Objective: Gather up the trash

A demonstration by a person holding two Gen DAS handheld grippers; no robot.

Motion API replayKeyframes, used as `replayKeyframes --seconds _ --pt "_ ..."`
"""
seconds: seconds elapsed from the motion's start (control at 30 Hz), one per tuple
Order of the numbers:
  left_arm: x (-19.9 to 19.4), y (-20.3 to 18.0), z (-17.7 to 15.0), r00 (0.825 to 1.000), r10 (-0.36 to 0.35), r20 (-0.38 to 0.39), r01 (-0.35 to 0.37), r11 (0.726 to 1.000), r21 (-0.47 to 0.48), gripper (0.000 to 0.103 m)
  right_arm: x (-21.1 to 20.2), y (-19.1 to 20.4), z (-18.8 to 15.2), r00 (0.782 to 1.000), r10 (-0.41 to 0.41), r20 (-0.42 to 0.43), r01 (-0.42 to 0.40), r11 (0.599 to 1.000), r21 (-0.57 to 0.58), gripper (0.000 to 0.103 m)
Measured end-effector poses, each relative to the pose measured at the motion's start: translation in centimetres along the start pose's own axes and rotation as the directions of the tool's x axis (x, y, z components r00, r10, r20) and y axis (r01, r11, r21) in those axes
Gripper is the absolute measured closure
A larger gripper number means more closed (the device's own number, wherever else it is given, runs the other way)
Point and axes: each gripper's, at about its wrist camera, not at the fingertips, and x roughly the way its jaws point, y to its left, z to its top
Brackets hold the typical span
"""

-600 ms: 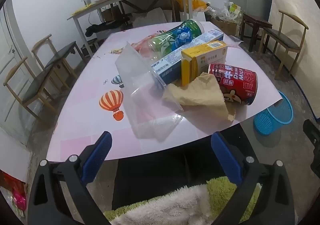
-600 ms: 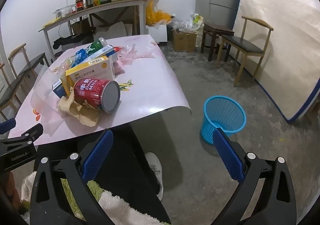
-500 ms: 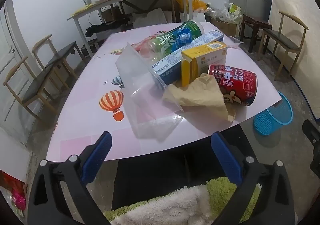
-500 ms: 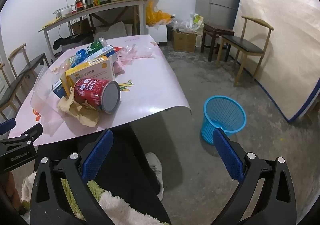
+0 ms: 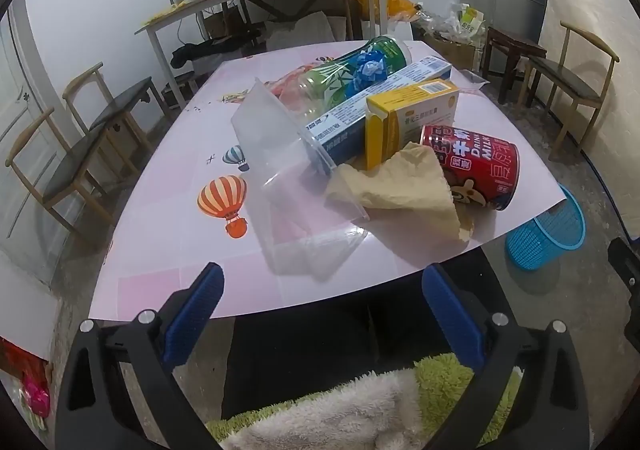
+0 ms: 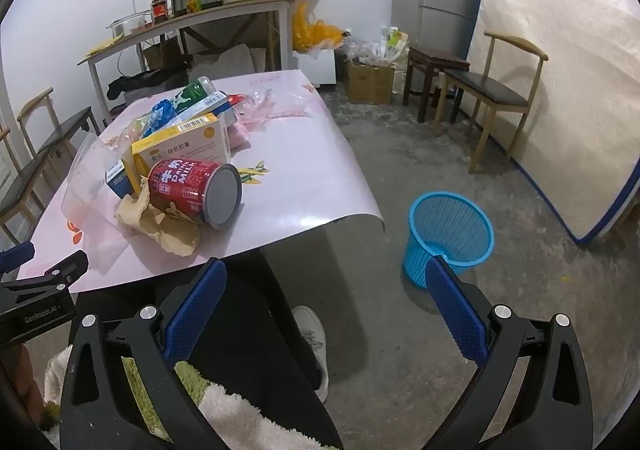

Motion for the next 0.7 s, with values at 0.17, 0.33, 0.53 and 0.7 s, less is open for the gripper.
replayKeyframes --seconds 0.17,0.33,0.53,0.7 --pt "0.07 0.00 0.00 1.000 -0.002 -0.002 0.002 1.000 0.001 0.006 0.08 0.01 0.00 1.000 0.000 -0.001 0.000 1.000 0.000 0.007" --pt "-0.13 0.09 0.02 1.000 -0.001 -0.003 0.001 1.000 -0.001 0.006 0.13 -0.01 0.00 1.000 -0.001 0.000 0.001 1.000 0.001 0.007" --pt "-0.12 0.11 0.03 1.000 -0.001 -0.004 0.001 1.000 0.000 0.006 0.22 -0.03 0.03 1.000 0.001 -0.001 -0.001 1.000 0.001 0.007" --pt "-0.12 0.08 0.03 1.000 -0.001 -0.004 0.001 1.000 0.000 0.006 0.27 -0.07 0.04 1.000 0.002 0.000 -0.002 1.000 0.002 0.007"
